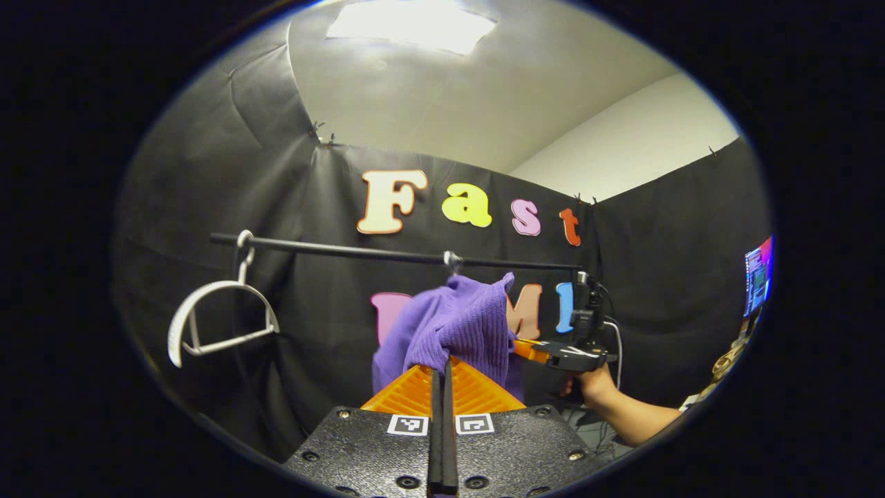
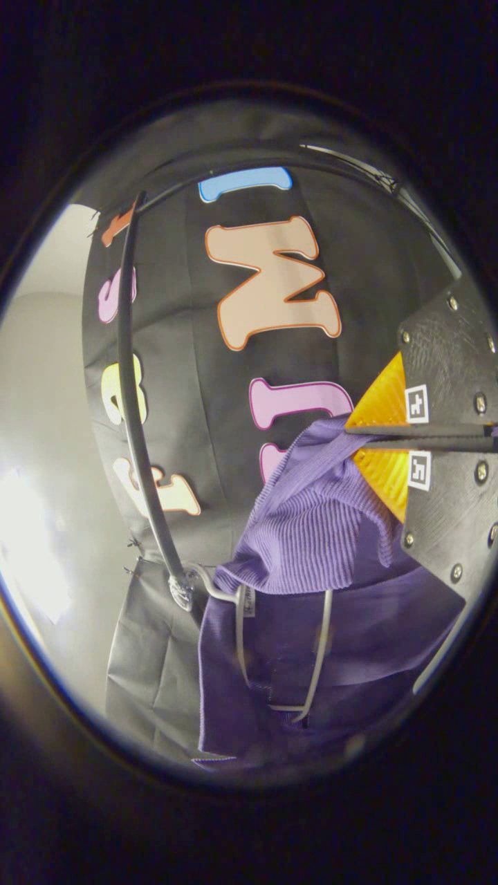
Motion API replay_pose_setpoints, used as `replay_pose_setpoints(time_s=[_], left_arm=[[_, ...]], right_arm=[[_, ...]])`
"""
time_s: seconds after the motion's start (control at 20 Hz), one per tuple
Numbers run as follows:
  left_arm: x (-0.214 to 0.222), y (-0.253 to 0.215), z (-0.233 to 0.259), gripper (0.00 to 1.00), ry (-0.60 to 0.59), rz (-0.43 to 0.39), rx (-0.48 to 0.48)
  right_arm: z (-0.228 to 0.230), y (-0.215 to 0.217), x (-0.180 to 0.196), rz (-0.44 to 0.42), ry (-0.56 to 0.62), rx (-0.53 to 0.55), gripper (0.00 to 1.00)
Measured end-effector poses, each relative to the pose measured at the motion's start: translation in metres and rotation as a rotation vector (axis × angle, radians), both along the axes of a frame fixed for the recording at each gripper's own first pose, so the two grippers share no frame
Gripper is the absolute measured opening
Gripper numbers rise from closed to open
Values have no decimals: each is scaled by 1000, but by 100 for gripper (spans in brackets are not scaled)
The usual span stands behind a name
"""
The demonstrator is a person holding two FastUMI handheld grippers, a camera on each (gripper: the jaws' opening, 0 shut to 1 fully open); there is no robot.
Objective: Grasp the clothes on the hanger with both hands and then place them into the laundry hamper below.
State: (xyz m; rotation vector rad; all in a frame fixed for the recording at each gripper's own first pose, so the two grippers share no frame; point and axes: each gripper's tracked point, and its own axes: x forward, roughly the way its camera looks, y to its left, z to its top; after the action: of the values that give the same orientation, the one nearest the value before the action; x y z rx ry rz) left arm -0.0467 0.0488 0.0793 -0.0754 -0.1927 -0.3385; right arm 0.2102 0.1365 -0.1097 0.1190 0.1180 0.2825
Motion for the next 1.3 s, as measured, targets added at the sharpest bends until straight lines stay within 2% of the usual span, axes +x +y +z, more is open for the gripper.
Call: replay_pose_setpoints(time_s=[0.25, 0.45, 0.6, 0.9, 1.05, 1.2, 1.3], left_arm=[[20, 50, 41, 0, -92, 144, 44], [41, 68, 55, 0, -116, 202, 59], [58, 75, 59, 0, -136, 239, 69], [102, 75, 55, 0, -90, 246, 12], [120, 74, 46, 0, -72, 256, 20], [130, 71, 26, 0, -39, 265, 29], [139, 66, 7, 0, 11, 255, -2]], right_arm=[[34, -10, 20, -98, -94, -115, 0], [57, -13, 41, -166, -176, -175, 0], [51, -11, 58, -178, -167, -175, 0], [34, -17, 99, -196, -118, -165, 0], [22, -25, 117, -209, -95, -173, 0], [2, -31, 130, -214, -69, -195, 0], [-17, -29, 138, -206, -42, -195, 0]])
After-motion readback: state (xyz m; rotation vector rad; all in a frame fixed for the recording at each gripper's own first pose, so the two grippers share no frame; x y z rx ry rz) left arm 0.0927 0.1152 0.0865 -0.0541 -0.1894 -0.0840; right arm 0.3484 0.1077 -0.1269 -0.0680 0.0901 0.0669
